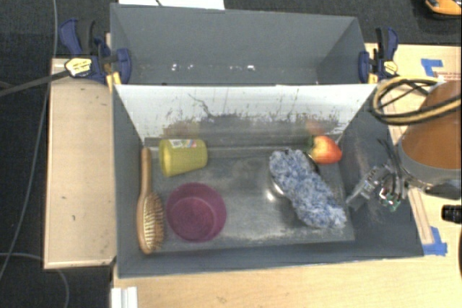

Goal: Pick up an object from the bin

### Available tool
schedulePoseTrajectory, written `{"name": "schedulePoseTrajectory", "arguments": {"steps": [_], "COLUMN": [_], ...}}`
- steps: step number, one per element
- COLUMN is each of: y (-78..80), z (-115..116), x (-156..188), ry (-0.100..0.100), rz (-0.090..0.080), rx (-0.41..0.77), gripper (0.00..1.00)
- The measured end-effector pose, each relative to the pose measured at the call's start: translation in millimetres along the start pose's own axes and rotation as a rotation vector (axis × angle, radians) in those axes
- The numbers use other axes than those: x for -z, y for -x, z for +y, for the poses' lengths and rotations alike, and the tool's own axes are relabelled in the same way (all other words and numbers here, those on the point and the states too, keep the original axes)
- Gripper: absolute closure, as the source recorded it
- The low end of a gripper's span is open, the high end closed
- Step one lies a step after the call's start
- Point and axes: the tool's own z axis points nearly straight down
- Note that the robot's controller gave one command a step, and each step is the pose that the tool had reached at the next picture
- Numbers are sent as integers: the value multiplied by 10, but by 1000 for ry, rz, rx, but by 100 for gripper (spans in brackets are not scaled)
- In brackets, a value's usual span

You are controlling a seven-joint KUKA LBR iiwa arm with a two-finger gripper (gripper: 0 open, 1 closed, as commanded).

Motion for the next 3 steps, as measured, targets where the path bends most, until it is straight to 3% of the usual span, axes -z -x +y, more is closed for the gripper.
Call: {"name": "schedulePoseTrajectory", "arguments": {"steps": [1, 2, 3], "y": [130, 79, 100], "z": [21, 39, 114], "x": [-630, -439, -211], "ry": [1, -3, 3], "rz": [-3, 9, -8], "rx": [247, 172, 0], "gripper": [100, 100, 100]}}
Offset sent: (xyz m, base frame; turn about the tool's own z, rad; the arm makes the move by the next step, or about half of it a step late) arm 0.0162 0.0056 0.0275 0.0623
